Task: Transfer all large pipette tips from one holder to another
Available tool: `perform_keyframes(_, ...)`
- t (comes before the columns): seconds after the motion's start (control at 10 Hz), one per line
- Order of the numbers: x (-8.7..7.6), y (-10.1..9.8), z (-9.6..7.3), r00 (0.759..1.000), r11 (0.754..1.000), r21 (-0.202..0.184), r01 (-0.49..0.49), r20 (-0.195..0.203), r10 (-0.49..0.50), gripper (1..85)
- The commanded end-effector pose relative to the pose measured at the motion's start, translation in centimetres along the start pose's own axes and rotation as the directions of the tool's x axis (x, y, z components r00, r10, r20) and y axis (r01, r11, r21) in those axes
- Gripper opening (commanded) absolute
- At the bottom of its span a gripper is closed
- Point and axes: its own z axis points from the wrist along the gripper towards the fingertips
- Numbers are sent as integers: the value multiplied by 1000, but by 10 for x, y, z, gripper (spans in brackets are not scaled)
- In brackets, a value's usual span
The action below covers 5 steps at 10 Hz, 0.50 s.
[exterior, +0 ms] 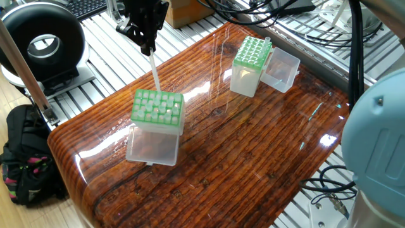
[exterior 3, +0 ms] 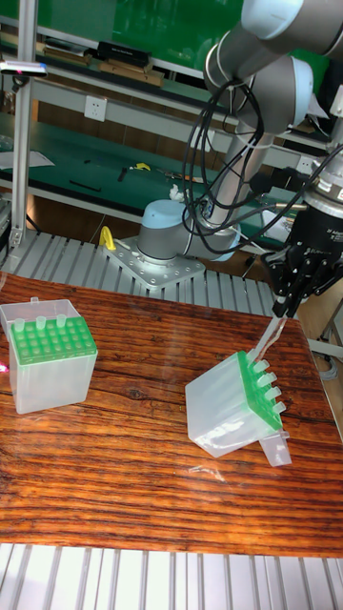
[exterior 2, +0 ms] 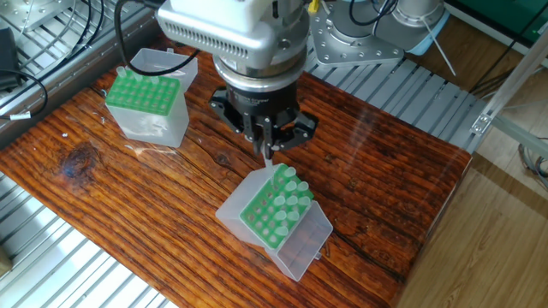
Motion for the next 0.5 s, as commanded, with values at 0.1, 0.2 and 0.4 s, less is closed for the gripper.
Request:
perform_keyframes(0.1,11,12,-12,1000,999,-42,-5,-1,5,157)
perform_keyframes(0.2,17,14,-17,1000,999,-47,-5,-2,4,153)
perform_keyframes(0.4,28,6,-26,1000,1000,-22,17,-1,-17,150)
